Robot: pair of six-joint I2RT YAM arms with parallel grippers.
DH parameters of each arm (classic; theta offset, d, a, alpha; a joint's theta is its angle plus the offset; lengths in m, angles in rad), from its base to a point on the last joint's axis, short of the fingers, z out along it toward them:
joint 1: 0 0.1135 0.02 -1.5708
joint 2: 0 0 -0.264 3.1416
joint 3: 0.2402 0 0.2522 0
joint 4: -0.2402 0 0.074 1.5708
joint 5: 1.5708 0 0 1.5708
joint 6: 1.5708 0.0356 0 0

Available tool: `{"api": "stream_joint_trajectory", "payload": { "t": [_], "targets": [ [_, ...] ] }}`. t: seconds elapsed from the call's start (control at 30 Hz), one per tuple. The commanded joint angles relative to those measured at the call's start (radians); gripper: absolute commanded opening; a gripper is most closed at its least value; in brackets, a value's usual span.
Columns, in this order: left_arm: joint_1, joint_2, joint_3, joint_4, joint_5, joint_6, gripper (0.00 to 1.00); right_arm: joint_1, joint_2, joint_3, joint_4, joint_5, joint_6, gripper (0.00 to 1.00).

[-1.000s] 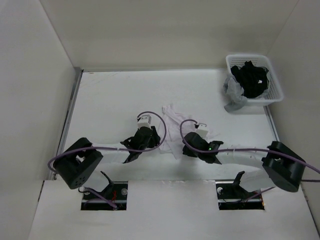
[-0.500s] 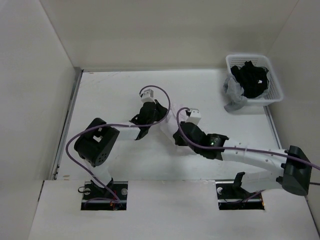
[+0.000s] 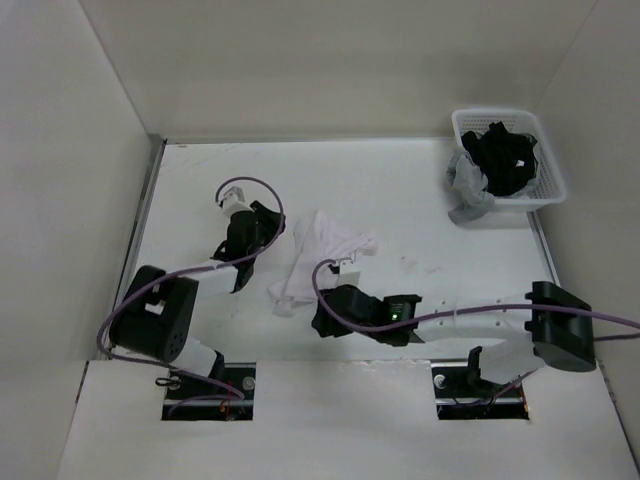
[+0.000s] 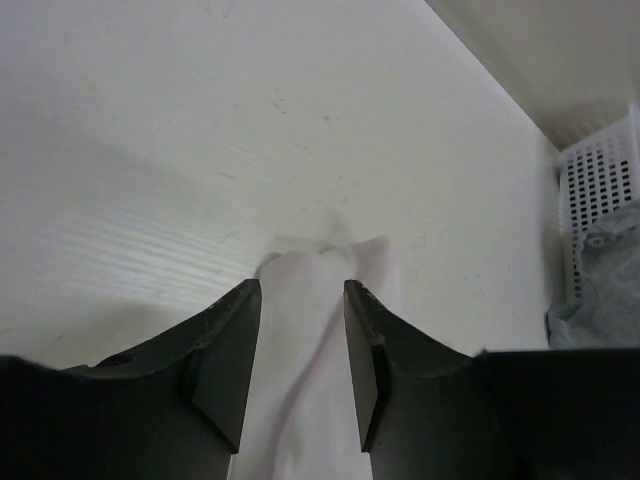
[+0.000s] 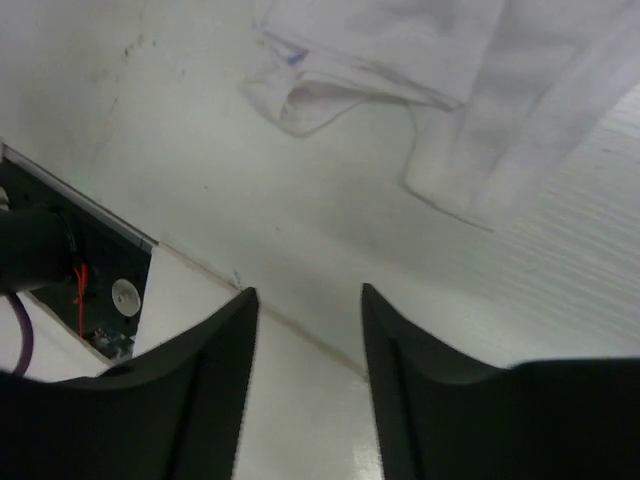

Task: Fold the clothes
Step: Flatten the tank top out

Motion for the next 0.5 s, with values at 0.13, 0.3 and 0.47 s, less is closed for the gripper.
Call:
{"api": "stream_joint_trajectory", "payload": {
  "t": [0.13,0.3,0.47],
  "targets": [
    [-0.044,-0.325,-0.162,-0.142,-0.029,0.091,0.25,-0.113,-0.075,-0.108,-0.018,0.079,0.074,0.31],
    [-0.228,-0.443,-0.181,-0.375,-0.038,0.189,0.26,-0.163,-0.03,-0.137,0.048,0.079,0.085,0.51],
    [-0.427,-0.503,-0.176,-0.511,-0.176,0.227,0.32,-0.194,0.002,-0.172,0.136,0.03,0.131,0.51]
  ]
}}
